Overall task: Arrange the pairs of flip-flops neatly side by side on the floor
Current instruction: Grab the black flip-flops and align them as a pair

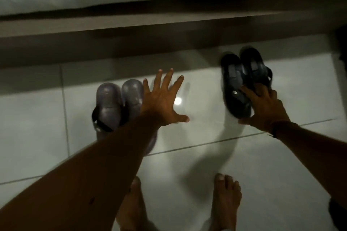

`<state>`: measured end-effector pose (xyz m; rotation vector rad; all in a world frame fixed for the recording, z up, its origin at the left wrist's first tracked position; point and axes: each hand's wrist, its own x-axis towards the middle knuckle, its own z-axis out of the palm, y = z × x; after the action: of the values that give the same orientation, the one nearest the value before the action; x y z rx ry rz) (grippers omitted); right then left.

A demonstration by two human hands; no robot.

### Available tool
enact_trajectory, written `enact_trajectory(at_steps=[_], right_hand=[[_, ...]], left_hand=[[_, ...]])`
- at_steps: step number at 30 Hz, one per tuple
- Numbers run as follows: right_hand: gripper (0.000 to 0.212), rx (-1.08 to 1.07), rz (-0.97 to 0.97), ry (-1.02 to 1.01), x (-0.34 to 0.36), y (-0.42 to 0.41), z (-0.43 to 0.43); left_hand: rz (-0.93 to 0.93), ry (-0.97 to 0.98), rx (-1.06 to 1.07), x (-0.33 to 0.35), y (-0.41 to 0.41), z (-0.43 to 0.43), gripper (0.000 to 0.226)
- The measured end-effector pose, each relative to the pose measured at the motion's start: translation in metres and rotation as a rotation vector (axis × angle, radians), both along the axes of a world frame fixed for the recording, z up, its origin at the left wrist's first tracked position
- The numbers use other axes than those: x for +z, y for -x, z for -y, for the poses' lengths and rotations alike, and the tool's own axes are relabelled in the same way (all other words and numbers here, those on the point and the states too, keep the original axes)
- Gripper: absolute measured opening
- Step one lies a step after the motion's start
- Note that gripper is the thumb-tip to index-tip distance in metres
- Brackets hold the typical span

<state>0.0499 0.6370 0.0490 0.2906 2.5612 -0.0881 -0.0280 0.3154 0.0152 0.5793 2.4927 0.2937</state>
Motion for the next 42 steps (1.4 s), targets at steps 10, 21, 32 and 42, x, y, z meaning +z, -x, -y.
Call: enact_trajectory(at_steps=[10, 21, 32, 42], right_hand=[[0.115, -0.108, 0.052, 0.026, -0.035, 0.048, -0.134], [0.129, -0.077, 0.11, 0.188, -0.081, 0.067, -0.17], [0.128, -0.005, 0.076, 0.15, -0.083, 0.017, -0.163], [0.131, -0.005, 0.071, 0.142, -0.091, -0.025, -0.158]], left_hand=[[0.036, -0.008, -0.034, -0.037, 0.005, -0.187, 0.143], [0.062, 0.083, 0.104, -0.081, -0.002, -0.247, 0.147], [0.097, 0.077, 0.145, -0.075, -0.039, -0.239, 0.146], [0.116, 0.063, 0.119, -0.079, -0.063, -0.231, 0.145]])
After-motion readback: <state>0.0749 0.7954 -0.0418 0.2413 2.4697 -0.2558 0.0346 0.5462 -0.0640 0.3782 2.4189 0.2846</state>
